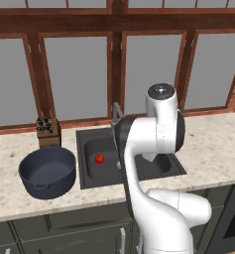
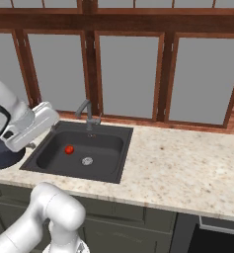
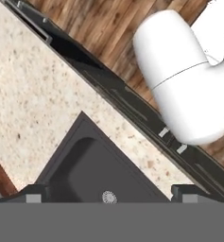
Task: Dump the tomato from the pot into the sink. Then turn on the water and wash the tomato. Then turn off the water and put the tomato back in the pot.
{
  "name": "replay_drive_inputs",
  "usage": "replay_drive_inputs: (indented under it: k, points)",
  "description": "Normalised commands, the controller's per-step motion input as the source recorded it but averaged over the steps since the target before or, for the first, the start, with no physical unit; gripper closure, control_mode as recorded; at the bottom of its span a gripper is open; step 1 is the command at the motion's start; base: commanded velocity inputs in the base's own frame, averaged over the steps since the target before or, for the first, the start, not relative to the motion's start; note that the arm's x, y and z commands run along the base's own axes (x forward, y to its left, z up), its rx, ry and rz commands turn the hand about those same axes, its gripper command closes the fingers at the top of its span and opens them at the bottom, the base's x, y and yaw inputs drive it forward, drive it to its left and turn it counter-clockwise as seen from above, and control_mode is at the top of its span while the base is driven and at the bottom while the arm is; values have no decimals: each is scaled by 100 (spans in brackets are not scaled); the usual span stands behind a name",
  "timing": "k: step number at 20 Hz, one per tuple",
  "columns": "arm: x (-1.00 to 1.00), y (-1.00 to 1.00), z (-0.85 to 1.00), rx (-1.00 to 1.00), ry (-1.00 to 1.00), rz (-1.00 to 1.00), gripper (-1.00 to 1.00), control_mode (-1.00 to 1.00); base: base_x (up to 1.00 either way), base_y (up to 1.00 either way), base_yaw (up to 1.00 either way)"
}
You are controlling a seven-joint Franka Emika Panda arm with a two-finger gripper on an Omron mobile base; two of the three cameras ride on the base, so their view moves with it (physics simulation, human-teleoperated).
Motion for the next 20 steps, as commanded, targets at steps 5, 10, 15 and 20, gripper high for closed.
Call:
replay_drive_inputs:
  k: [5,10,15,20]
  points:
    - [23,49,-13,35,-11,-39,-100,-100,0,0,0]
    - [59,79,-13,18,-6,-21,-100,-100,0,0,0]
    - [99,69,-4,-2,9,15,-100,-100,0,0,0]
    - [100,34,-17,-10,18,41,-100,-100,0,0,0]
